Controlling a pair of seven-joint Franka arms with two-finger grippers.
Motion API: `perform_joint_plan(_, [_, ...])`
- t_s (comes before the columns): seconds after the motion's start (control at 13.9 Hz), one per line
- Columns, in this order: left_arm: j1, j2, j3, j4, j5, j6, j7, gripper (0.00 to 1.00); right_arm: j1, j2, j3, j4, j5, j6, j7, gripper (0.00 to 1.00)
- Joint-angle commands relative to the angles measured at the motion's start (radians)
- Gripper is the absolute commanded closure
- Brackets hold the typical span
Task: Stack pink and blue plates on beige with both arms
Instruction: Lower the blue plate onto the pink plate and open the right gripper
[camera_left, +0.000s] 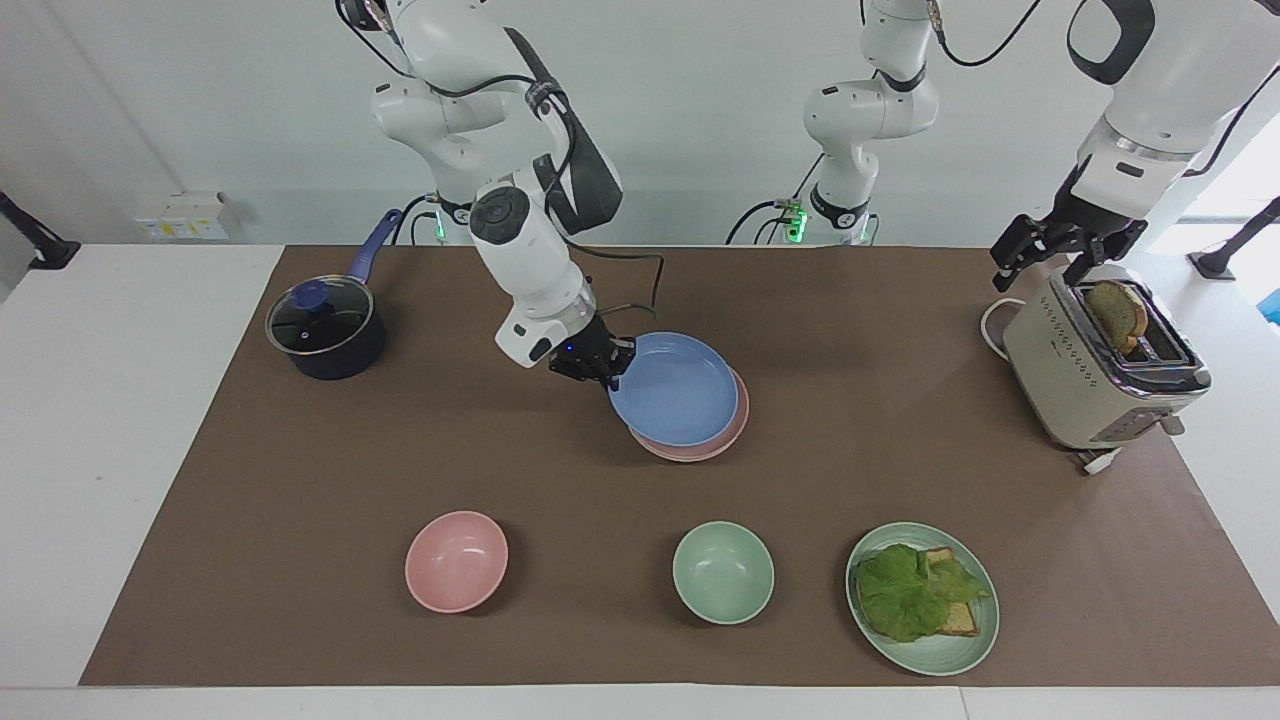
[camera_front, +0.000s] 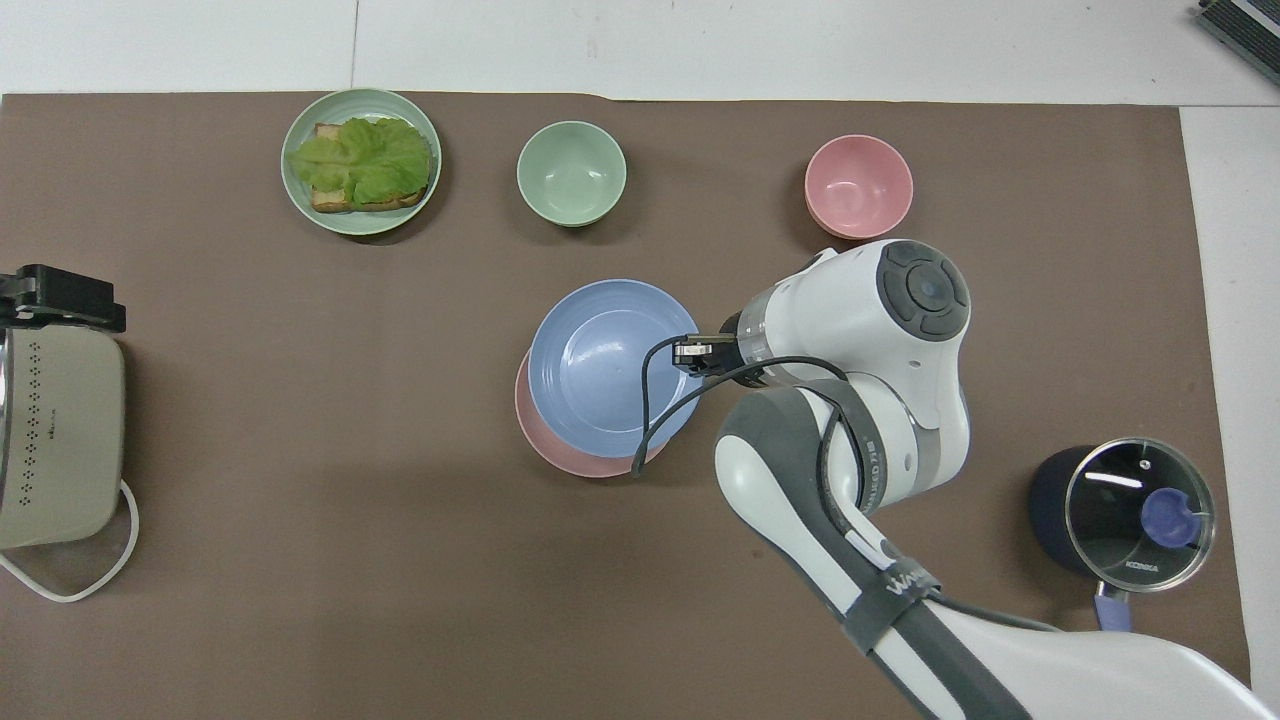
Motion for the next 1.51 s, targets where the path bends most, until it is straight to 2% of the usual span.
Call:
perform_joint_plan(0.0, [0.004, -0.003, -0.004, 0.005, 0.013, -0.015, -0.010, 0.00, 0.027, 0.021, 0.000, -0.003, 0.027, 0.030, 0.000, 1.00])
perform_joint_plan(0.22, [0.004, -0.003, -0.004, 0.005, 0.013, -0.015, -0.010, 0.00, 0.036, 0.030, 0.000, -0.033, 0.027, 0.072, -0.003, 1.00])
perform_joint_plan(1.15, [0.004, -0.003, -0.004, 0.003, 0.013, -0.015, -0.010, 0.00, 0.028, 0.057, 0.000, -0.048, 0.027, 0.075, -0.068, 1.00])
perform_joint_plan(1.29, [0.004, -0.003, -0.004, 0.005, 0.013, -0.017, -0.010, 0.00, 0.024, 0.057, 0.000, -0.048, 0.027, 0.075, -0.069, 0.66])
perform_joint_plan(1.44, [0.004, -0.003, -0.004, 0.005, 0.013, -0.015, -0.010, 0.00, 0.024, 0.059, 0.000, -0.045, 0.026, 0.074, -0.071, 0.38])
